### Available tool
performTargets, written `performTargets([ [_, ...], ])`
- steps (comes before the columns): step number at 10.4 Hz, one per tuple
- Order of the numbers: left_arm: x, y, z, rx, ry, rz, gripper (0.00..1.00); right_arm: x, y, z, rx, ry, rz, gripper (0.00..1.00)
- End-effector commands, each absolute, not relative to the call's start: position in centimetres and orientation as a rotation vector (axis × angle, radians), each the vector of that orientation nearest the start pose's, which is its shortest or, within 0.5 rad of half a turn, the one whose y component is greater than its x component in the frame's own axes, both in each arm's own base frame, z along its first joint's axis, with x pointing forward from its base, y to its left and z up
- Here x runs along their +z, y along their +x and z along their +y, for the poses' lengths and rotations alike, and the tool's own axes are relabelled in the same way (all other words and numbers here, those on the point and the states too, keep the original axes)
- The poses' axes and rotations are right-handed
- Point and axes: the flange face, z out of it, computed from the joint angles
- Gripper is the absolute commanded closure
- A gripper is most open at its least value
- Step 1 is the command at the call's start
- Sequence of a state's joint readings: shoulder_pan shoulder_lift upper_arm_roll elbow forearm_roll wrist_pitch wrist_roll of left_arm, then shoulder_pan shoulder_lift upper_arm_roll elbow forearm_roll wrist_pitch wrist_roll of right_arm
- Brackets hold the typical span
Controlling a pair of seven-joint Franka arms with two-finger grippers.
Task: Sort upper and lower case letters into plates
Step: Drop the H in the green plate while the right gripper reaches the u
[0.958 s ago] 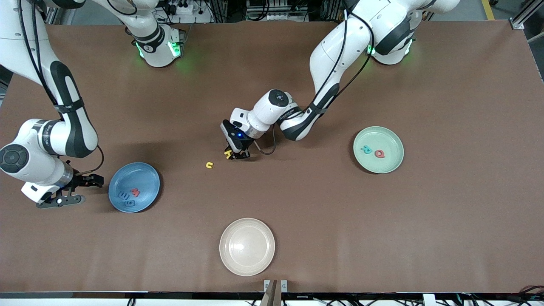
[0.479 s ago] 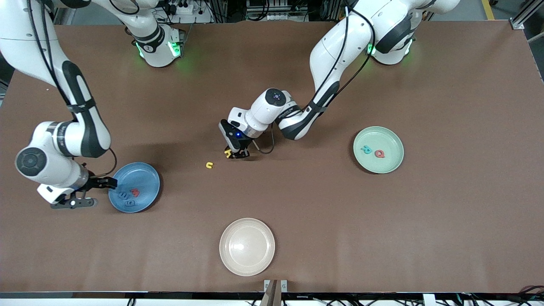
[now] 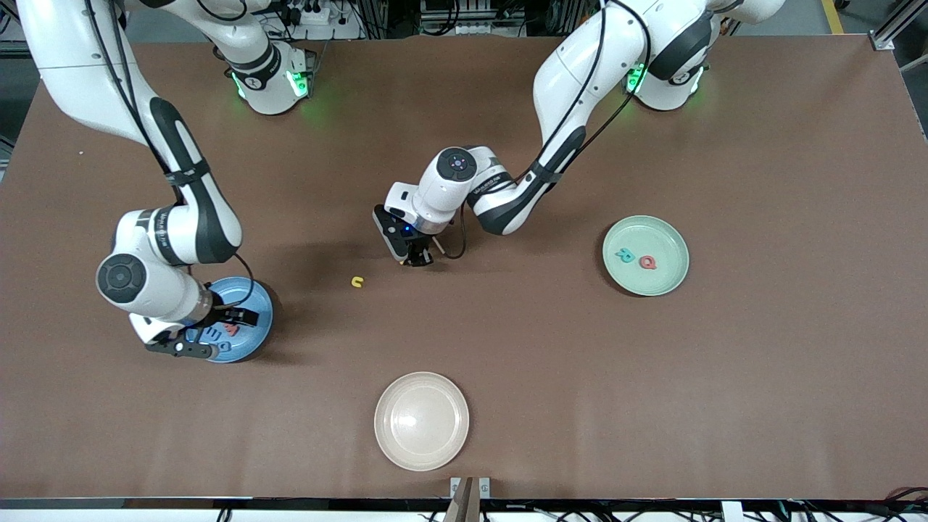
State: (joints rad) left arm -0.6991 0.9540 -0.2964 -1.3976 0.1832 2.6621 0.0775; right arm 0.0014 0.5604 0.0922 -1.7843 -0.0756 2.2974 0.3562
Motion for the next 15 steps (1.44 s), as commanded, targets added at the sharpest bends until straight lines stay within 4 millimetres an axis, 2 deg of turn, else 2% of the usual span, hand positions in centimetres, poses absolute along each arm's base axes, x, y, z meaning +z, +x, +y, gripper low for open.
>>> performTargets([
  [1,21.3,46.0,-57.3,-0.295,-2.827,1.682,0.88,25.0,63.3,9.6,0.081,-3.105,0.486,0.0],
  [2,22.8,46.6,-55.7,-0.168,-2.793,1.714,0.88,25.1,62.4,9.7,0.091,-3.105,0.486,0.0],
  [4,25.1,48.3,-50.7,0.089,-2.763,1.748,0.88,25.6,60.8,10.1,0.122,-2.993,0.602,0.0],
  [6,26.6,49.0,-44.6,0.254,-2.775,1.73,0.86,24.6,59.0,15.3,0.103,-2.947,0.668,0.0],
  [7,26.7,48.6,-41.6,0.301,-2.794,1.692,0.86,23.6,58.5,18.4,0.065,-2.934,0.693,0.0],
  [8,26.3,48.1,-38.8,0.351,-2.807,1.659,0.86,22.7,58.4,19.7,0.06,-2.938,0.691,0.0],
  [9,26.2,47.7,-36.5,0.385,-2.821,1.629,0.86,21.3,58.1,20.2,0.067,-2.944,0.681,0.0],
  [12,24.9,45.4,-30.1,0.502,-2.794,1.539,0.86,18.9,56.9,22.3,0.102,-2.998,0.598,0.0],
  [13,24.6,45.7,-28.7,0.514,-2.779,1.555,0.87,18.6,56.9,23.1,0.105,-3.015,0.562,0.0],
  [15,24.0,47.5,-24.2,0.549,-2.788,1.575,0.87,17.9,56.9,23.3,0.113,-3.025,0.573,0.0],
])
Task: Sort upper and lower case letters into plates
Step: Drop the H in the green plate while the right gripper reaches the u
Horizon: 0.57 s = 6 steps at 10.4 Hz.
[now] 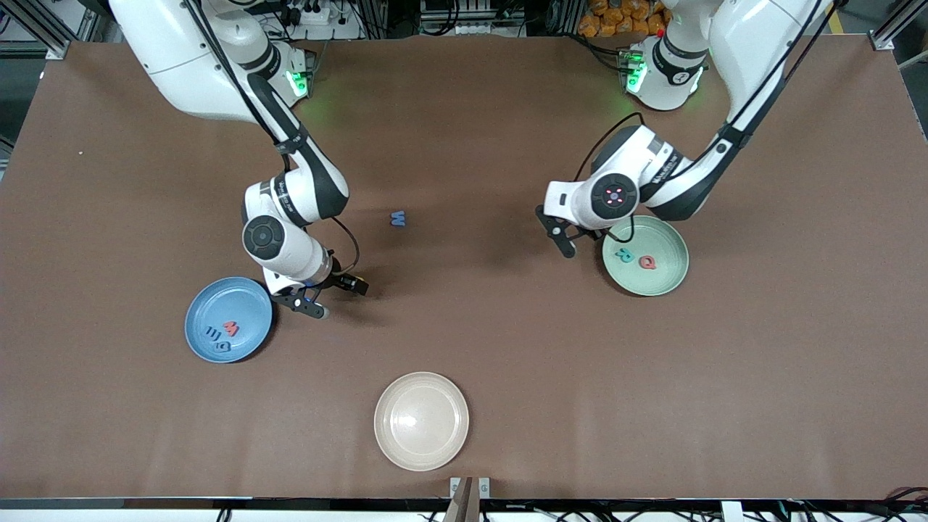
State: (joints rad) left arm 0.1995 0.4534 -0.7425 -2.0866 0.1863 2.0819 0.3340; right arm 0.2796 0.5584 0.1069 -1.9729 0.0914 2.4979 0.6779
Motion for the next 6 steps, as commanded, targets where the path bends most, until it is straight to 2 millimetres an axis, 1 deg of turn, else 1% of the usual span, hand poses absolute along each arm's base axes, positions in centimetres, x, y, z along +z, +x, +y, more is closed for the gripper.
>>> performTargets([
  [1,23.4,48.0,-21.8,0.569,-2.783,1.598,0.87,17.5,56.7,23.9,0.118,-3.027,0.571,0.0],
  [2,23.0,49.3,-18.7,0.555,-2.736,1.612,0.87,17.3,56.5,24.3,0.123,-3.033,0.563,0.0],
  [3,22.5,49.6,-17.5,0.559,-2.713,1.612,0.87,17.2,56.5,24.4,0.121,-3.033,0.562,0.0],
  [5,22.1,49.7,-17.3,0.562,-2.69,1.626,0.87,17.1,56.5,24.7,0.12,-3.035,0.553,0.0],
  [6,22.2,49.7,-17.3,0.559,-2.693,1.621,0.67,16.9,56.4,25.1,0.123,-3.041,0.544,0.0],
])
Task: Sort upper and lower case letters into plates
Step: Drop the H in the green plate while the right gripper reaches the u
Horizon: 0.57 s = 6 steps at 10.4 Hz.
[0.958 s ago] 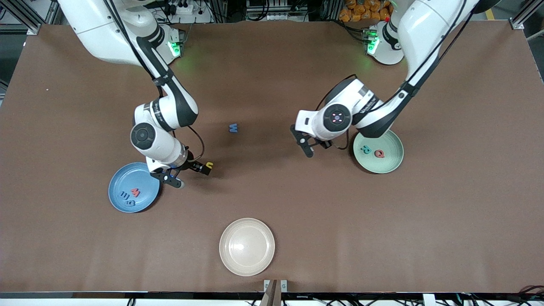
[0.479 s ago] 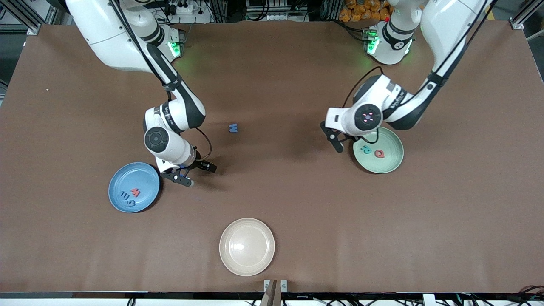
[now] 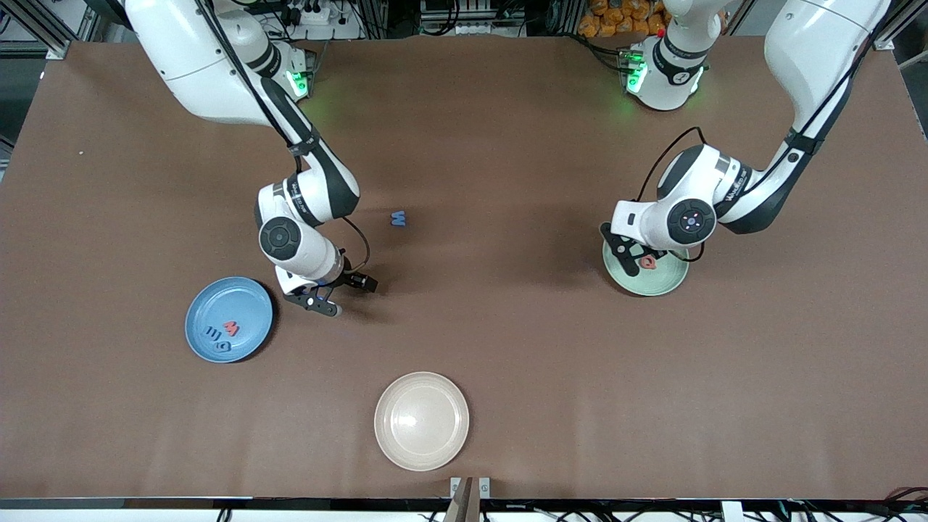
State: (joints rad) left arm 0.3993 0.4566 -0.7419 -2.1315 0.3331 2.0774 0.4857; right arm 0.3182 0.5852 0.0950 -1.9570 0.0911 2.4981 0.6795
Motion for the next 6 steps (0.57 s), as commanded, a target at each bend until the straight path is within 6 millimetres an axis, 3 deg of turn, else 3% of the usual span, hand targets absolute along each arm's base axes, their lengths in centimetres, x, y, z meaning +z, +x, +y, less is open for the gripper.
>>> performTargets([
  [1,22.1,50.0,-17.7,0.554,-2.699,1.624,0.29,16.8,56.4,25.3,0.115,-3.052,0.538,0.0],
  [2,21.7,50.0,-17.8,0.562,-2.714,1.615,0.1,16.7,56.3,25.3,0.109,-3.063,0.538,0.0],
  [3,21.7,49.9,-18.1,0.562,-2.718,1.614,0.02,16.6,56.2,25.4,0.109,-3.066,0.533,0.0],
  [5,22.3,50.1,-19.1,0.544,-2.753,1.536,0.01,16.6,56.3,25.3,0.108,-3.067,0.537,0.0],
  [6,22.6,49.8,-20.8,0.532,-2.777,1.453,0.01,16.6,56.3,25.3,0.11,-3.068,0.537,0.0],
])
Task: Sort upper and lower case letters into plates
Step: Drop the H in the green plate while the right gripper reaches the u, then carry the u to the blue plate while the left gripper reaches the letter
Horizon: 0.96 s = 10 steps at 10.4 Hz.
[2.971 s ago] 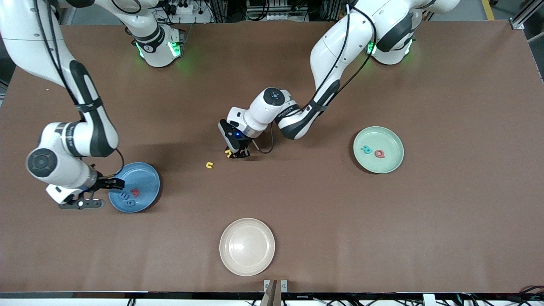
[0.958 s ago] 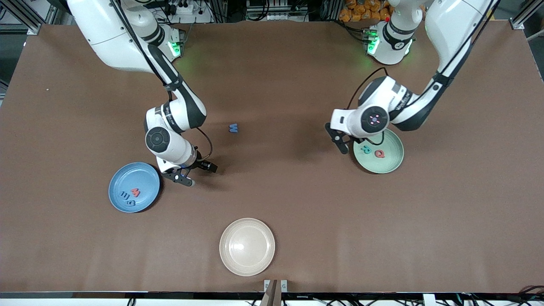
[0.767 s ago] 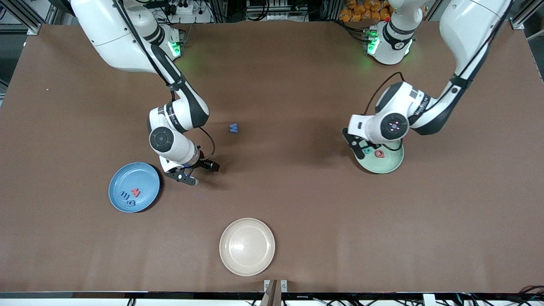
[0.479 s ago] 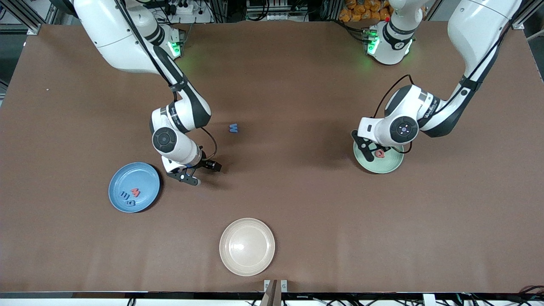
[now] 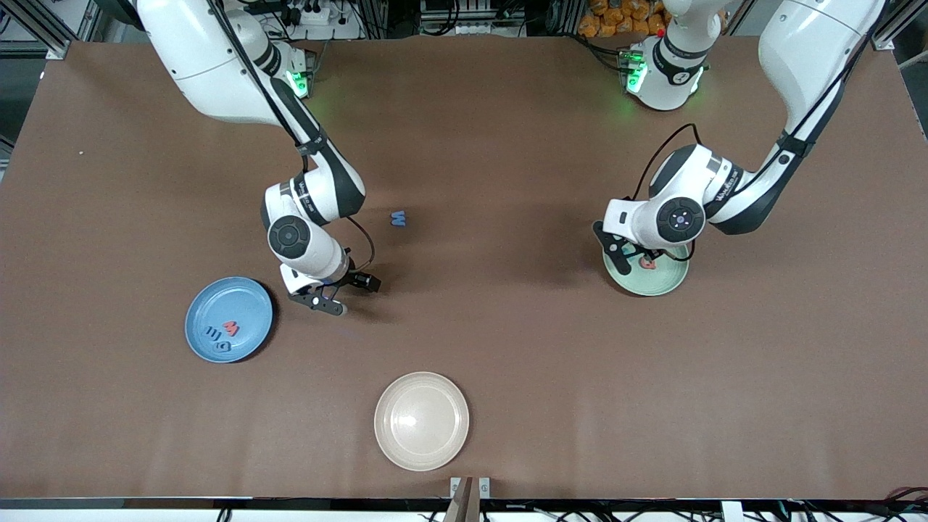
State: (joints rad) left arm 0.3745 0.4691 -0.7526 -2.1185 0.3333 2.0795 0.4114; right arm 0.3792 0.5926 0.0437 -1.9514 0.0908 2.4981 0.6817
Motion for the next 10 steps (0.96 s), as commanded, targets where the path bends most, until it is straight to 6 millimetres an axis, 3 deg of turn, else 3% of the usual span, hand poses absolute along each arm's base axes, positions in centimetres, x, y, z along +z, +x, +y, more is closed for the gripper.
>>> performTargets([
  [1,23.0,49.2,-23.2,0.54,-2.793,1.379,0.01,16.7,56.3,25.3,0.108,-3.067,0.537,0.0],
  [2,23.5,48.8,-25.9,0.549,-2.859,1.271,0.01,16.7,56.3,25.4,0.101,-3.079,0.516,0.37],
  [3,23.9,47.9,-28.5,0.55,-2.885,1.205,0.01,16.6,56.2,25.4,0.104,-3.084,0.512,0.99],
  [5,23.6,46.1,-31.9,0.559,-2.905,1.099,0.0,16.6,56.2,25.2,0.103,-3.093,0.502,1.0],
  [8,23.8,45.9,-36.8,0.536,-2.981,0.936,0.0,16.7,56.0,25.2,0.125,-3.102,0.495,1.0],
  [10,25.5,43.6,-43.0,0.458,-3.004,0.895,0.0,17.2,56.1,25.2,0.128,-3.104,0.492,1.0],
])
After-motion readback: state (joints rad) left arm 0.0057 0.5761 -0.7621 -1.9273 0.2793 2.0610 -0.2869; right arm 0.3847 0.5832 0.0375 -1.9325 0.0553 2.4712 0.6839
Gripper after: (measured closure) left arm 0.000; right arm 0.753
